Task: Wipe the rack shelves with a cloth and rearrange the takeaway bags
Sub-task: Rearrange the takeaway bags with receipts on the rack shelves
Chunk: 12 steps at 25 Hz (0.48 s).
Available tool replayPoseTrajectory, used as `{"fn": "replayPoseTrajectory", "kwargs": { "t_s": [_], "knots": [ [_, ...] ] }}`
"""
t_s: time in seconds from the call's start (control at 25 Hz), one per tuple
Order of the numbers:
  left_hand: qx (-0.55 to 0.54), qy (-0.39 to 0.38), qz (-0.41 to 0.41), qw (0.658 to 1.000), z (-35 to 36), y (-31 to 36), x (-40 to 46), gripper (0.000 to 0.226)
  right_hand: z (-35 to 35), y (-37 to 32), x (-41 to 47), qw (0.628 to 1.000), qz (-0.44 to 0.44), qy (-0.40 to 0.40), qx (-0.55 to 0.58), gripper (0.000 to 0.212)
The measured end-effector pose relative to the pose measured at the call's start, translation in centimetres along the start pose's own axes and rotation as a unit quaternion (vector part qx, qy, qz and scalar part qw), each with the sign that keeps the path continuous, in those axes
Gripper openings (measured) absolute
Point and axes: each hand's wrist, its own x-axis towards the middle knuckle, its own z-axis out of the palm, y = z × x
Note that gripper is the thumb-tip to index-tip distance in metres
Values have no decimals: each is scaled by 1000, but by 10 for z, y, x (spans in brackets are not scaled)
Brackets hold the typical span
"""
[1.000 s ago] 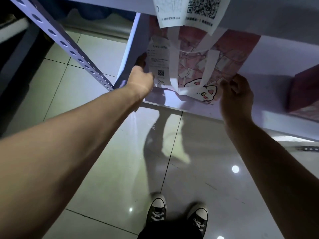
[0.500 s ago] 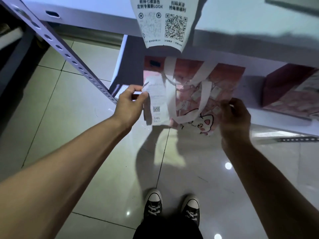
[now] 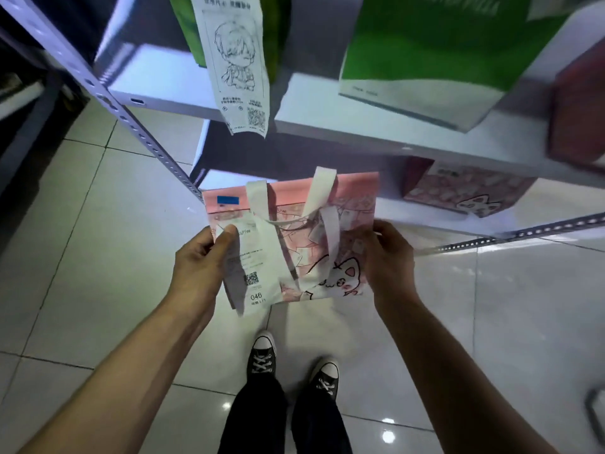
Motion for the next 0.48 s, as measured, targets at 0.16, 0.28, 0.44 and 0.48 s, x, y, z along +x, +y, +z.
{"fn": "replayPoseTrajectory", "kwargs": {
  "t_s": [0.16,0.28,0.44,0.48],
  "knots": [
    [-17,11,50,999,16,42,-48,17,-39,-46,-16,1000,-17,7,-3,14],
    [-26,29,87,995,24,75,-71,17,-59,-82,-25,999,-39,17,-15,15],
    [-50,37,93,994,27,114,-94,17,-78,-124,-38,997,-75,-19,6,16],
    [-59,37,91,993,27,121,-98,17,-81,-134,-39,996,-76,-30,35,14]
  ]
}}
